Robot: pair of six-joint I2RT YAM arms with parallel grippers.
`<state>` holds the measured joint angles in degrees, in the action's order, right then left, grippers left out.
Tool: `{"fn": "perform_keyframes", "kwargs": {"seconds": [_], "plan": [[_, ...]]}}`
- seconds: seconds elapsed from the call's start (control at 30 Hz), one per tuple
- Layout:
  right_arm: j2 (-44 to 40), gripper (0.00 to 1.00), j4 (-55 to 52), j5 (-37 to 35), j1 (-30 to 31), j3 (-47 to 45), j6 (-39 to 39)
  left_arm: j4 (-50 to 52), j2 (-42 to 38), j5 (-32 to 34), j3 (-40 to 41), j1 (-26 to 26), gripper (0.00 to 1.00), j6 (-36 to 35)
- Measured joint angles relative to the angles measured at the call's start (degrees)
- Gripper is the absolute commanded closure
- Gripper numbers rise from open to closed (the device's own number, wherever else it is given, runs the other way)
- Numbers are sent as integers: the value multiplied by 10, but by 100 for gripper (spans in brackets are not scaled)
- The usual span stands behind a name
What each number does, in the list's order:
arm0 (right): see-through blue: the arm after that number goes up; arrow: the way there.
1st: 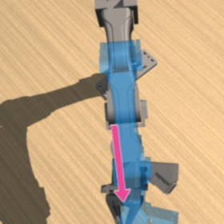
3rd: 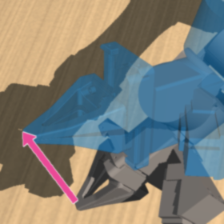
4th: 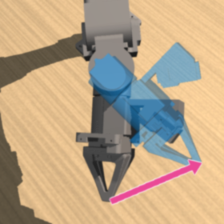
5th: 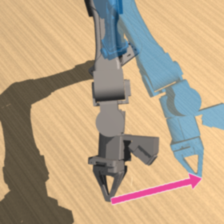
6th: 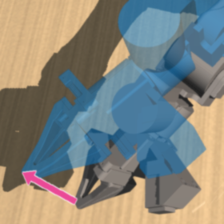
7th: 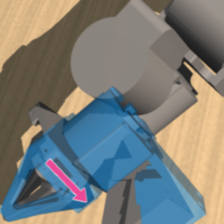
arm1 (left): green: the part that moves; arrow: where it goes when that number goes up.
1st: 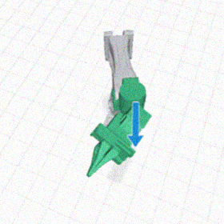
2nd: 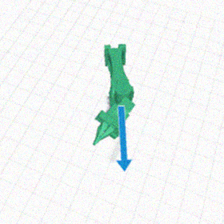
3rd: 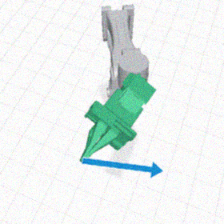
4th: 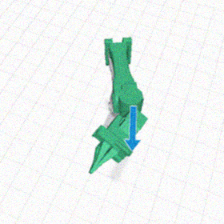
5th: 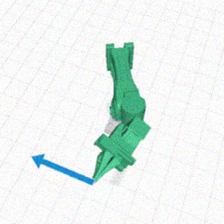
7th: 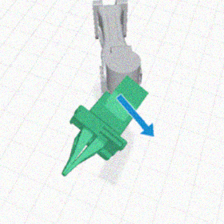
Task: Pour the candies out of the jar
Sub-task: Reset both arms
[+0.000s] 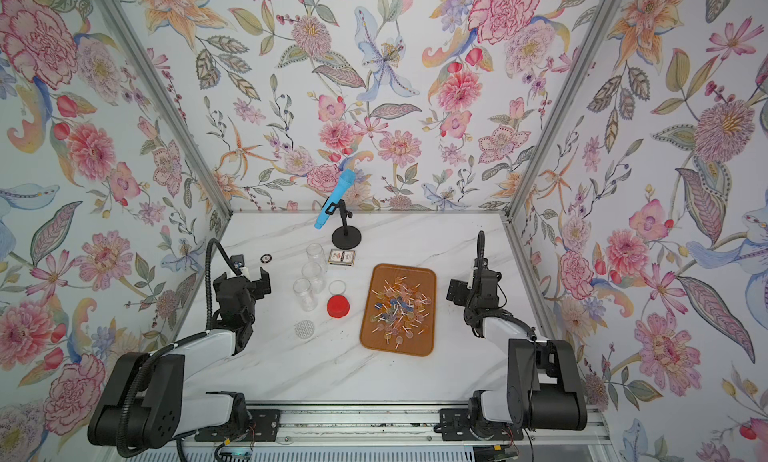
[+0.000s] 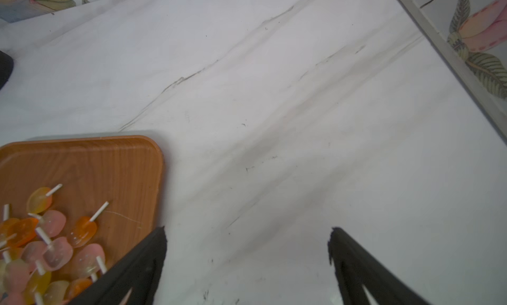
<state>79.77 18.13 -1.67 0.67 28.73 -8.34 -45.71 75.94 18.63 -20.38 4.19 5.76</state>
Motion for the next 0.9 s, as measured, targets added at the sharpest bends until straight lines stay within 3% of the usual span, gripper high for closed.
{"fn": "perform_keyframes", "kwargs": {"seconds": [0.27, 0.47, 0.9], "plan": [[66, 0, 217, -98, 55, -26, 83, -124, 79, -28, 24, 19, 1, -53], [75, 0, 373, -82, 8, -119, 81, -296, 129, -49, 97, 26, 1, -69], [85, 0, 442, -97, 19, -134, 79, -315, 144, -64, 83, 3, 1, -58]]}}
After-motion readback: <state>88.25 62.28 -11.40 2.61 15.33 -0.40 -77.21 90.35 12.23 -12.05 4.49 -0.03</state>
